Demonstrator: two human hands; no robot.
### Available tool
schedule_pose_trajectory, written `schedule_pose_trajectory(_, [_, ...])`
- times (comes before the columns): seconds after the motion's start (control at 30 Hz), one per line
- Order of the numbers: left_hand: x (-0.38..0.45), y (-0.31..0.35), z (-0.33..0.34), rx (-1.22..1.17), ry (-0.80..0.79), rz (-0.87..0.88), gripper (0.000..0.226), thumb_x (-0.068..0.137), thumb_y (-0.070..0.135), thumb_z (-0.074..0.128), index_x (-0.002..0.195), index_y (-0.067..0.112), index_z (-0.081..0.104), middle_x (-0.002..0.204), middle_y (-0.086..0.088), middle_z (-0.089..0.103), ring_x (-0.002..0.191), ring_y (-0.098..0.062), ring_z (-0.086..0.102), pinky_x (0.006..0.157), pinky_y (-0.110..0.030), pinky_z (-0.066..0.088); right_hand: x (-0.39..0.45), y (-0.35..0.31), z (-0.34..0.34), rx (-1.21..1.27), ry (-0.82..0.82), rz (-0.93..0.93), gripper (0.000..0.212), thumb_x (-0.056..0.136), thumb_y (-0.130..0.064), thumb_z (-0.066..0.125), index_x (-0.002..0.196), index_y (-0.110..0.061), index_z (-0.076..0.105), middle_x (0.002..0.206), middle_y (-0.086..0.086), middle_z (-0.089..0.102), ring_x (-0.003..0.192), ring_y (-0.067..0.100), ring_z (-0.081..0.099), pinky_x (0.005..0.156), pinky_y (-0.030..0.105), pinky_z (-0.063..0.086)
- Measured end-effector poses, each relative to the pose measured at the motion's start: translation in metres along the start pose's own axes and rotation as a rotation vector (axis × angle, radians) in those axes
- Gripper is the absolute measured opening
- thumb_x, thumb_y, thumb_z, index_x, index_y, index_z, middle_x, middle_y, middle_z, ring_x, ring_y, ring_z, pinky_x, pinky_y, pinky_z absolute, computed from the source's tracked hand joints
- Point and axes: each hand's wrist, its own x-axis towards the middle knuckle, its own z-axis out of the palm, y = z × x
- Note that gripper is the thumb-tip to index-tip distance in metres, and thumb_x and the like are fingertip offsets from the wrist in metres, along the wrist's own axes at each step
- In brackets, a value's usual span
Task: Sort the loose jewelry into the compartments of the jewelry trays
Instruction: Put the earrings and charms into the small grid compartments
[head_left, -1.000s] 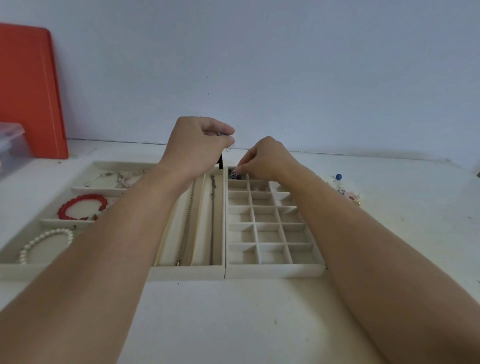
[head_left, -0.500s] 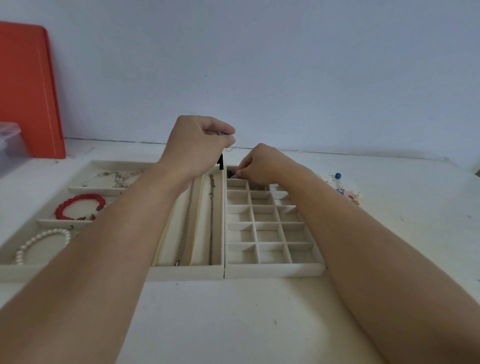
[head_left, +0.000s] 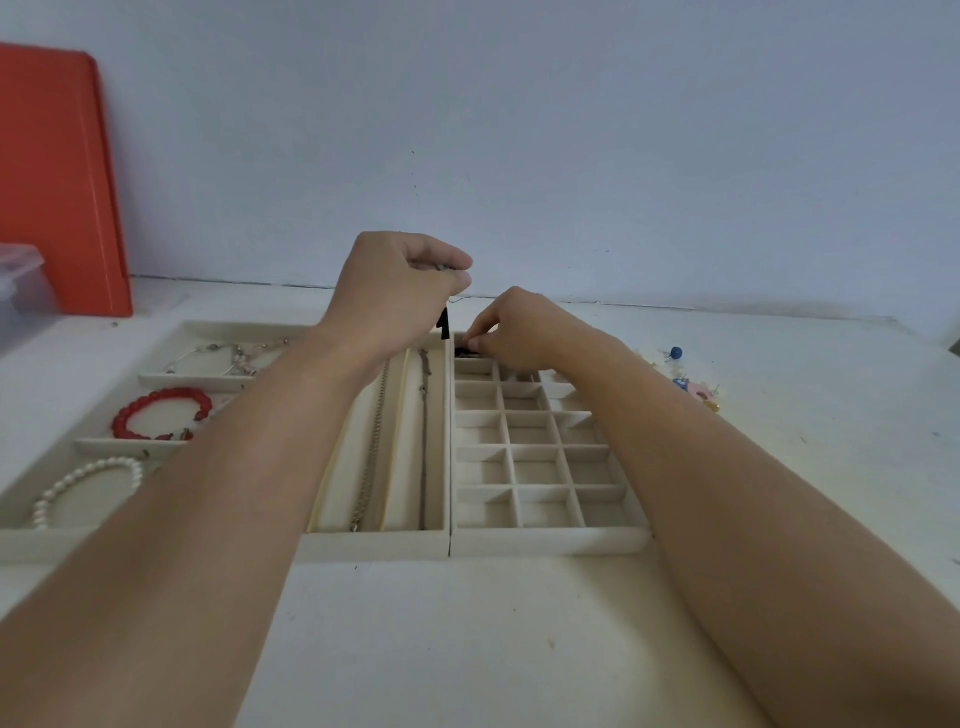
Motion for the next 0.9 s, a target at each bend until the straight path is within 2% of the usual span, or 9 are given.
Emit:
schedule_pose_trajectory(0.13, [0.001, -0.001, 0.0, -0.012, -0.029, 0.016, 0.017, 0.093, 0.012, 0.064, 0.099, 0.022, 0.077, 0.092, 0.003, 0.076, 0.096, -0.014, 0.07, 0.065, -0.011, 0.047, -0.002, 0.002, -0.013, 0.049, 0.097, -0.012, 0.016, 0.094, -0.023, 0.064, 0.093, -0.029, 0.079, 0.066, -0.013, 0.062, 0.058, 0.006, 0.055, 0.053, 0.022, 0.042])
schedule_pose_trajectory(0.23, [0.001, -0.003, 0.0, -0.008, -0.028, 0.022, 0.021, 0.094, 0.011, 0.064, 0.11, 0.023, 0.07, 0.089, 0.003, 0.077, 0.093, -0.014, 0.069, 0.063, -0.012, 0.046, -0.006, 0.004, -0.032, 0.18, 0.226, -0.02, 0.015, 0.096, -0.029, 0.064, 0.096, -0.028, 0.078, 0.071, -0.009, 0.066, 0.047, 0.001, 0.052, 0.051, 0.018, 0.04])
schedule_pose_trajectory(0.3, [0.001, -0.004, 0.0, -0.003, -0.022, 0.009, 0.029, 0.091, 0.014, 0.069, 0.118, 0.022, 0.059, 0.087, 0.004, 0.077, 0.087, -0.013, 0.067, 0.055, -0.011, 0.044, -0.01, 0.002, -0.043, 0.28, 0.268, -0.05, 0.015, 0.096, -0.033, 0.064, 0.097, -0.028, 0.078, 0.077, -0.007, 0.071, 0.049, 0.0, 0.054, 0.053, 0.016, 0.043])
schedule_pose_trajectory(0.37, [0.001, -0.006, 0.0, -0.002, -0.015, -0.012, 0.039, 0.089, 0.017, 0.073, 0.12, 0.022, 0.051, 0.088, 0.004, 0.077, 0.087, -0.012, 0.066, 0.05, -0.01, 0.043, -0.015, -0.003, -0.05, 0.362, 0.254, -0.09, 0.016, 0.096, -0.036, 0.064, 0.098, -0.028, 0.078, 0.081, -0.009, 0.074, 0.053, 0.0, 0.058, 0.049, 0.01, 0.043])
schedule_pose_trajectory(0.47, [0.003, -0.009, 0.0, 0.011, -0.033, -0.039, 0.043, 0.088, 0.019, 0.075, 0.121, 0.023, 0.047, 0.09, 0.004, 0.077, 0.098, -0.014, 0.068, 0.062, -0.019, 0.046, -0.022, -0.011, -0.055, 0.4, 0.172, -0.159, 0.017, 0.095, -0.039, 0.066, 0.101, -0.03, 0.078, 0.087, -0.014, 0.076, 0.058, -0.004, 0.061, 0.046, 0.005, 0.039])
schedule_pose_trajectory(0.6, [0.004, -0.011, 0.0, 0.011, -0.067, -0.04, 0.046, 0.089, 0.018, 0.074, 0.126, 0.023, 0.045, 0.083, 0.009, 0.078, 0.1, -0.012, 0.068, 0.07, -0.021, 0.045, -0.025, -0.016, -0.054, 0.352, 0.146, -0.254, 0.01, 0.093, -0.027, 0.071, 0.093, -0.026, 0.081, 0.076, -0.024, 0.073, 0.057, -0.009, 0.059, 0.05, 0.003, 0.04])
schedule_pose_trajectory(0.63, [0.004, -0.011, 0.0, 0.008, -0.071, -0.039, 0.047, 0.089, 0.018, 0.074, 0.127, 0.023, 0.045, 0.085, 0.007, 0.078, 0.1, -0.012, 0.068, 0.071, -0.02, 0.046, -0.025, -0.017, -0.053, 0.322, 0.147, -0.255, 0.01, 0.093, -0.027, 0.072, 0.09, -0.025, 0.081, 0.075, -0.023, 0.073, 0.056, -0.007, 0.058, 0.051, 0.003, 0.04])
schedule_pose_trajectory(0.73, [0.004, -0.011, -0.001, 0.002, -0.082, -0.037, 0.05, 0.089, 0.02, 0.075, 0.129, 0.023, 0.046, 0.091, 0.003, 0.078, 0.1, -0.013, 0.069, 0.071, -0.019, 0.045, -0.025, -0.018, -0.053, 0.267, 0.163, -0.231, 0.009, 0.091, -0.028, 0.073, 0.09, -0.023, 0.081, 0.086, -0.006, 0.076, 0.059, 0.004, 0.055, 0.051, 0.008, 0.04])
schedule_pose_trajectory(0.9, [0.002, -0.011, 0.0, 0.018, -0.123, -0.041, 0.053, 0.089, 0.02, 0.075, 0.131, 0.024, 0.045, 0.087, 0.007, 0.078, 0.093, 0.003, 0.067, 0.069, -0.015, 0.04, -0.025, -0.018, -0.051, 0.282, 0.134, -0.248, 0.009, 0.09, -0.029, 0.074, 0.089, -0.022, 0.08, 0.085, -0.009, 0.076, 0.056, -0.006, 0.055, 0.055, 0.005, 0.042])
